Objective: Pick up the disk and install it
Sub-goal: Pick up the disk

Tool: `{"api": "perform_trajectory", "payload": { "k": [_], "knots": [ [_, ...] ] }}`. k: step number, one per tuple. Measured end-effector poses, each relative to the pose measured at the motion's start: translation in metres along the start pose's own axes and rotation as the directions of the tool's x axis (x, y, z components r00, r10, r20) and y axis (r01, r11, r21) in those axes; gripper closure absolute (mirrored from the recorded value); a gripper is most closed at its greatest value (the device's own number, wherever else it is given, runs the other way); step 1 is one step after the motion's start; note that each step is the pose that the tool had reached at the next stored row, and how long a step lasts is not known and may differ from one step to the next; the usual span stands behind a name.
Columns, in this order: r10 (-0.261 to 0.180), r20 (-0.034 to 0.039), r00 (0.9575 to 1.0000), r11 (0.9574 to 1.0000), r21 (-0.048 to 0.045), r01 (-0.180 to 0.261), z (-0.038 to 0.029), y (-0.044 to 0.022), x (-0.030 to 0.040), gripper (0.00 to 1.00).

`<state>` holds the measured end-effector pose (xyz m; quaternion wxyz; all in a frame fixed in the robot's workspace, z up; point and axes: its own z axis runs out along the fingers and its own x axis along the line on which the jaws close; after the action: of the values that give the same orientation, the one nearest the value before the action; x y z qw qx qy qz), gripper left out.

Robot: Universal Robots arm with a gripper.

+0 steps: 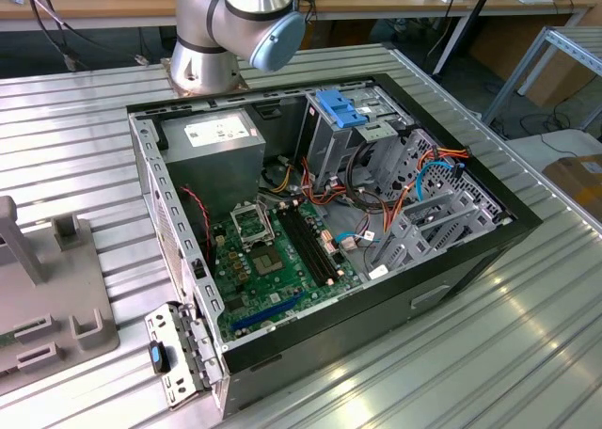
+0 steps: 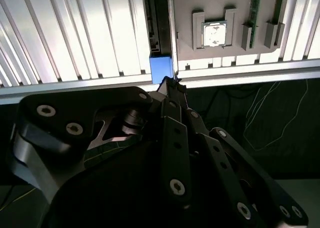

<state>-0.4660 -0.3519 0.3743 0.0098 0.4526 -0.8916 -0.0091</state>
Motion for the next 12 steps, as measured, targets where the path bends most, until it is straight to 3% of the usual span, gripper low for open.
{"api": "perform_trajectory", "payload": {
  "k": [8, 12],
  "knots": [
    [-0.002, 0.0, 1.0, 1.0, 0.0001, 0.002, 0.0, 0.0, 0.0, 0.89],
    [-0.044, -0.0011, 0.999, 0.999, 0.0004, 0.044, 0.0001, 0.0, 0.0, 0.89]
  ]
}}
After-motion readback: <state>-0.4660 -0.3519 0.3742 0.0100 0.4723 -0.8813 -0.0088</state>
